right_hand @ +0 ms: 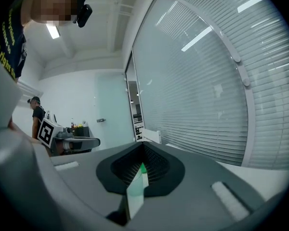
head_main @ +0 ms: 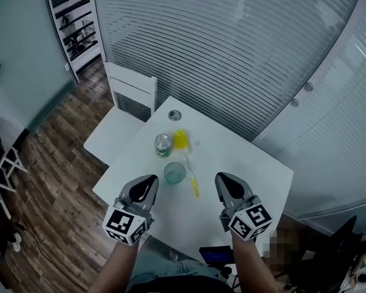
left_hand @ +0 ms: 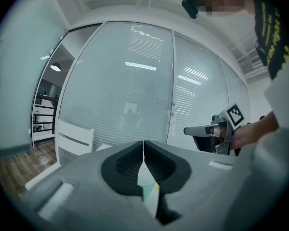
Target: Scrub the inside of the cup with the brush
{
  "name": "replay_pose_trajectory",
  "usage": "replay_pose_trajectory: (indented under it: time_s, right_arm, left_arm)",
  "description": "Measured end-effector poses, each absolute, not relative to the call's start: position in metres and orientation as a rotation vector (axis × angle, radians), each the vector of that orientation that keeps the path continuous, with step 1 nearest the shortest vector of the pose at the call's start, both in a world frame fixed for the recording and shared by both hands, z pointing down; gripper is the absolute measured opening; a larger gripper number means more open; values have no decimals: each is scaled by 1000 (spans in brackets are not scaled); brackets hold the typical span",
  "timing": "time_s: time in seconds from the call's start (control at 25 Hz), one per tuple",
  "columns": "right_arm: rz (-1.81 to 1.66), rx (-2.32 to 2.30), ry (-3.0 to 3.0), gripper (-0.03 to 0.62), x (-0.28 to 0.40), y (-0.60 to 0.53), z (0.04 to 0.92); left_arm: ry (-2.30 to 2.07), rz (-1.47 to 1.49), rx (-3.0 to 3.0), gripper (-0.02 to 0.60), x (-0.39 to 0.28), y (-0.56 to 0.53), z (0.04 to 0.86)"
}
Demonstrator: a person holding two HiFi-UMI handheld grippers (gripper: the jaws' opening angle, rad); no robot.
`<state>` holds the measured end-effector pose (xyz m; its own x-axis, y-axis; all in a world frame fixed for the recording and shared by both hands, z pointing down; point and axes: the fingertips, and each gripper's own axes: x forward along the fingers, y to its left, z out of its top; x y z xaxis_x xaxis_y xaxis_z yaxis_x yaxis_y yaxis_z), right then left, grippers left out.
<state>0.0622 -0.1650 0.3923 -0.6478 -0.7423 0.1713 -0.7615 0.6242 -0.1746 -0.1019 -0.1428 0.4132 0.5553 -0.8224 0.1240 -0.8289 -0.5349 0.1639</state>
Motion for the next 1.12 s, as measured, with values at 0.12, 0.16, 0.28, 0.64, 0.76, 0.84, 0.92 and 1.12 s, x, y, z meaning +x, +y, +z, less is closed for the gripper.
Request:
replay_pose_trajectory:
  time_s: [0.12,0.16,0.28,0.64,0.76,0.84,0.92,1.12]
  right_arm:
    - [372,1275,-2730,3,60,-169,405]
    - [376,1274,-2719,3,59,-170,409]
    - [386,1278,-2684,3,57,-174,422]
    - [414,1249,-2631,5,50,-192,456]
    - [410,1217,-2594,5,47,-198,473]
    - [414,1194,-2571,5,45,-201,484]
    - [428,1179,-2554,5,43,-204,495]
    - [450,1143,-2531,5,37,-210,513]
  left_arm:
    - [-1364,43,2587,21,-100,-148,420]
    - [-1354,41,2587,27,-100,-149,422]
    - [-1317,39,2595,42,-96,-154,428]
    - [-1250,50,2591,81,-88,-168,453]
    - [-1222,47,2592,92,-84,-173,460]
    - [-1208,43,2597,100,-81,-177,463]
    - [-1188,50,2602,119,-78,-179,466]
    - [-1136,69,2610,162,-75,-181,479]
